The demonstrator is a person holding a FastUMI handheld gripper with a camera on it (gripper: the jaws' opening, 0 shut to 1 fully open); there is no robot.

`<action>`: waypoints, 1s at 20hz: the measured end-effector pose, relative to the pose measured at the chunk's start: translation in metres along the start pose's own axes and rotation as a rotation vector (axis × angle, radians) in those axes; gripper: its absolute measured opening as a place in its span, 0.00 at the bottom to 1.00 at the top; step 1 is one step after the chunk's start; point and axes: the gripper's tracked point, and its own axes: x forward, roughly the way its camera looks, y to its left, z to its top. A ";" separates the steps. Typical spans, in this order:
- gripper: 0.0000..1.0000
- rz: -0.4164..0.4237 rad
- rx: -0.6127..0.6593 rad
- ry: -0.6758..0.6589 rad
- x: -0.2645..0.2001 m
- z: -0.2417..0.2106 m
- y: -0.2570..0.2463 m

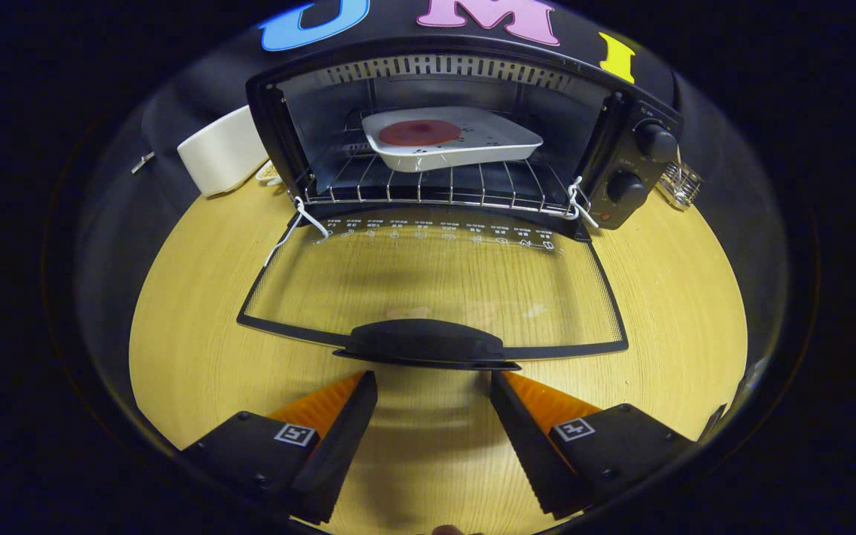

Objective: Open the toaster oven, put the food inside, and close the toaster oven door.

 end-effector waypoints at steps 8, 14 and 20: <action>1.00 0.018 0.005 -0.109 -0.031 0.014 0.001; 0.99 0.091 -0.074 -0.275 -0.081 0.060 0.006; 0.99 0.111 -0.170 -0.535 -0.161 0.139 0.004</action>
